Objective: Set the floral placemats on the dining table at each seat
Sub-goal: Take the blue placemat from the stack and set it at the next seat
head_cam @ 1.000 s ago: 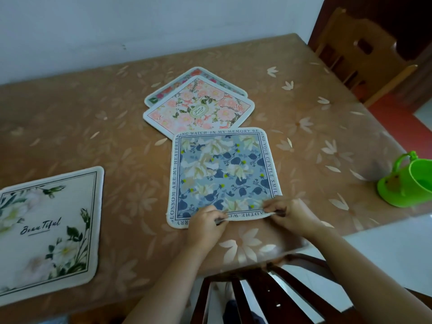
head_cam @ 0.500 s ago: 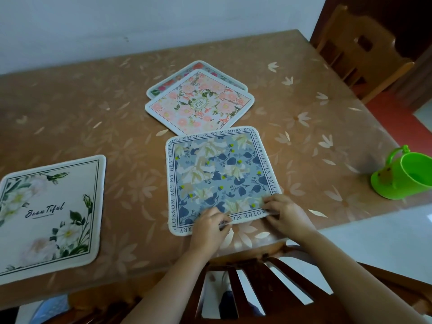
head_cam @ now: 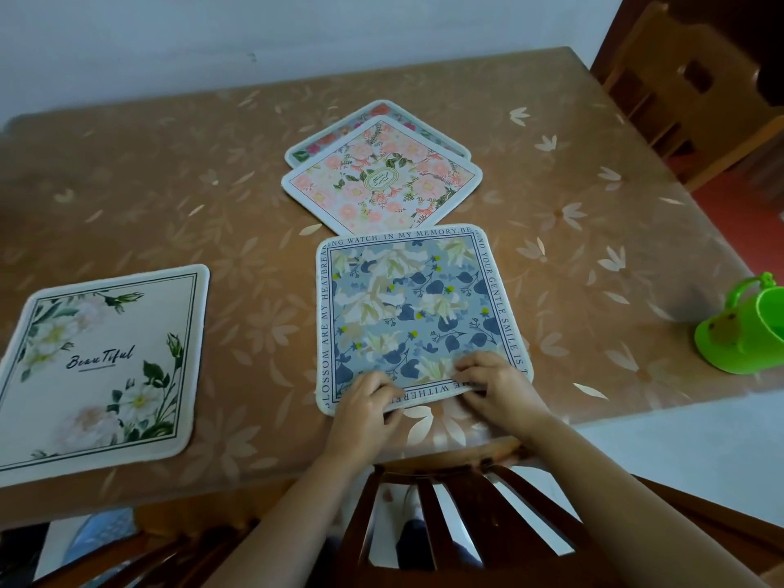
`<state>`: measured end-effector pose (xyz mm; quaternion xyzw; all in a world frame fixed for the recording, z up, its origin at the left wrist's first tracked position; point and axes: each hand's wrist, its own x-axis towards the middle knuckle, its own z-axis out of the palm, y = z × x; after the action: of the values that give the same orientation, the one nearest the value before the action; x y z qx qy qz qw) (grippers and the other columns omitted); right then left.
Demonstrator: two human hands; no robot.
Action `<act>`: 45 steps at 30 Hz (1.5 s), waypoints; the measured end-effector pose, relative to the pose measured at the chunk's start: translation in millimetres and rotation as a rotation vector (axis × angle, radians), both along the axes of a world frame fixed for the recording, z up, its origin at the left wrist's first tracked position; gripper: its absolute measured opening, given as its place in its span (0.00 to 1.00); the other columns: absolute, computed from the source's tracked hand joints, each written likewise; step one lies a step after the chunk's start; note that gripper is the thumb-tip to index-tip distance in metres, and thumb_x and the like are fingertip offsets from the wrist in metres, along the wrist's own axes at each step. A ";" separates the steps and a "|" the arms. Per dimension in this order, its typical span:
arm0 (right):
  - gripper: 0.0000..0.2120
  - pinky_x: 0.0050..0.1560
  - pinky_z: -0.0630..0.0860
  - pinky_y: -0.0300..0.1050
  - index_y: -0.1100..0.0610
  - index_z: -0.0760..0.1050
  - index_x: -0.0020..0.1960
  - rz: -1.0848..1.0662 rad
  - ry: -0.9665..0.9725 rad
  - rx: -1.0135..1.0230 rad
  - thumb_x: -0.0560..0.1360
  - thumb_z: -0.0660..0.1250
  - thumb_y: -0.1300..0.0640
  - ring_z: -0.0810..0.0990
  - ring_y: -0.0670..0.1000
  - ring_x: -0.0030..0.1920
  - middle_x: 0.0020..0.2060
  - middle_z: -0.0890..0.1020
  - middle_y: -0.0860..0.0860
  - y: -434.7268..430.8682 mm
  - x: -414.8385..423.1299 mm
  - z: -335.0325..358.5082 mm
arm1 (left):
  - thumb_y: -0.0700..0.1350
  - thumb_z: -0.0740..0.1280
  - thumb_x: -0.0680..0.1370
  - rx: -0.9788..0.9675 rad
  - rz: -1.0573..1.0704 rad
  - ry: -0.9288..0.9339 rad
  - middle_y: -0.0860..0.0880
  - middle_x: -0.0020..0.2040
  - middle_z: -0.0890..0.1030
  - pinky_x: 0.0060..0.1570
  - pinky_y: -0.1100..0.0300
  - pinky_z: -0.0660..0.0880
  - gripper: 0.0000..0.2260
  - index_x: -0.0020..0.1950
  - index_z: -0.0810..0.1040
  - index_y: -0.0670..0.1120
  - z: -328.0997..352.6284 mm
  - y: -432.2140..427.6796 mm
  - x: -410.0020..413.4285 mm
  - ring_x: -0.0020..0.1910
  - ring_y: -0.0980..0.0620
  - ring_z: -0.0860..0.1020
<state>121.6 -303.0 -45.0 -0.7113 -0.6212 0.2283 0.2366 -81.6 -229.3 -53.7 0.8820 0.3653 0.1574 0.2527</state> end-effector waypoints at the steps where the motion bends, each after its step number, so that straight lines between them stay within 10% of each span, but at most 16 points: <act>1: 0.09 0.54 0.76 0.50 0.62 0.81 0.47 -0.003 0.002 0.005 0.67 0.71 0.68 0.77 0.56 0.54 0.50 0.82 0.56 -0.5 -0.2 -0.6 | 0.35 0.75 0.65 0.005 0.006 0.002 0.45 0.42 0.78 0.41 0.53 0.76 0.09 0.43 0.81 0.40 -0.2 0.4 -3.6 0.43 0.46 0.77; 29: 0.08 0.35 0.80 0.53 0.64 0.79 0.37 -0.168 -0.084 0.106 0.62 0.70 0.74 0.82 0.59 0.38 0.37 0.82 0.59 -16.7 24.8 7.3 | 0.35 0.71 0.67 -0.063 -0.052 -0.054 0.46 0.44 0.78 0.47 0.71 0.66 0.08 0.46 0.80 0.40 16.9 -15.5 16.4 0.44 0.51 0.76; 45: 0.01 0.41 0.75 0.51 0.63 0.78 0.41 0.000 0.043 0.043 0.70 0.68 0.66 0.78 0.57 0.40 0.39 0.79 0.58 -14.8 -8.3 23.0 | 0.41 0.74 0.68 -0.318 0.054 -0.136 0.50 0.37 0.77 0.38 0.60 0.73 0.04 0.40 0.82 0.42 26.1 -6.8 51.0 0.37 0.51 0.76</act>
<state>113.3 -317.8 -22.0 -0.7008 -0.6209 0.2303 0.2653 -30.6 -236.2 -27.7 0.8082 0.3911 0.1635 0.4088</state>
